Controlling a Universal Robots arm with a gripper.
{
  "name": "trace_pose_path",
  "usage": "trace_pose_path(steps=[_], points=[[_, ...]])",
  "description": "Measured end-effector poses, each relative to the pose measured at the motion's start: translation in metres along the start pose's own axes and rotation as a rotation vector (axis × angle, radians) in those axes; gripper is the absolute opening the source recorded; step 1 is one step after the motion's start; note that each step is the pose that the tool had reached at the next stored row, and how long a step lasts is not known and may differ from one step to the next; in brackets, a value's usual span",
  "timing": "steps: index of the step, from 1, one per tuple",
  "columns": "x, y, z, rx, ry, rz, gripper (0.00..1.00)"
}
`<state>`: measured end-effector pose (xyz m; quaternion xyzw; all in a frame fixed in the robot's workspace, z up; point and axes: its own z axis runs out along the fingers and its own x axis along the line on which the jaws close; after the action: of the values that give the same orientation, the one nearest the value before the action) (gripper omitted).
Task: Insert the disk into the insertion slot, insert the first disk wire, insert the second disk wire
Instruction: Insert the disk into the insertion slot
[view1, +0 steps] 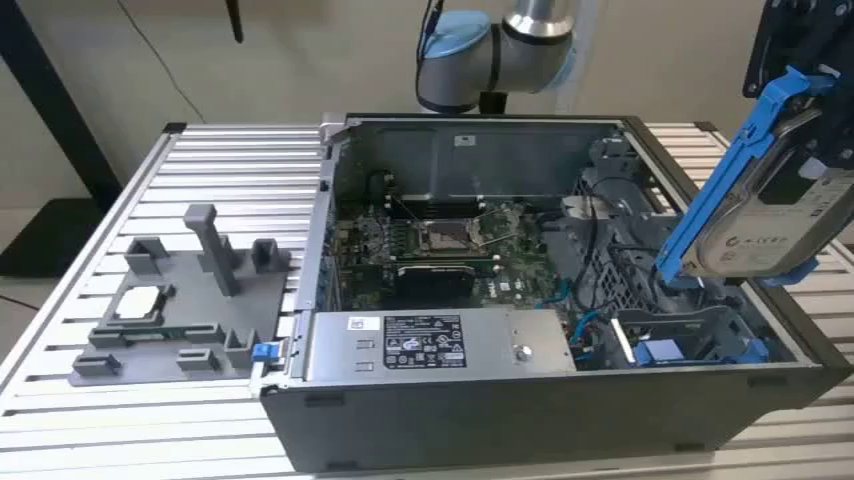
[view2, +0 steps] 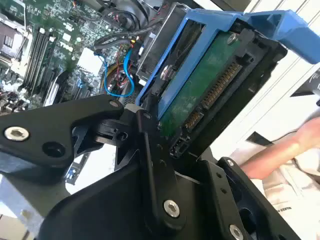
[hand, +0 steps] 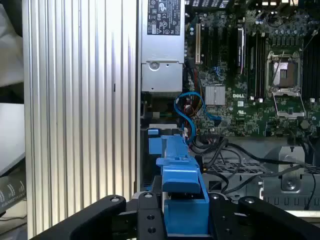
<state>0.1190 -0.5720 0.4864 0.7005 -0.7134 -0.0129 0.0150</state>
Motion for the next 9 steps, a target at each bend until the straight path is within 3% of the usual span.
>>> trace_pose_path(steps=[9], points=[[0.0000, 0.0000, 0.0000, 0.0000, -0.0001, 0.000, 0.00]])
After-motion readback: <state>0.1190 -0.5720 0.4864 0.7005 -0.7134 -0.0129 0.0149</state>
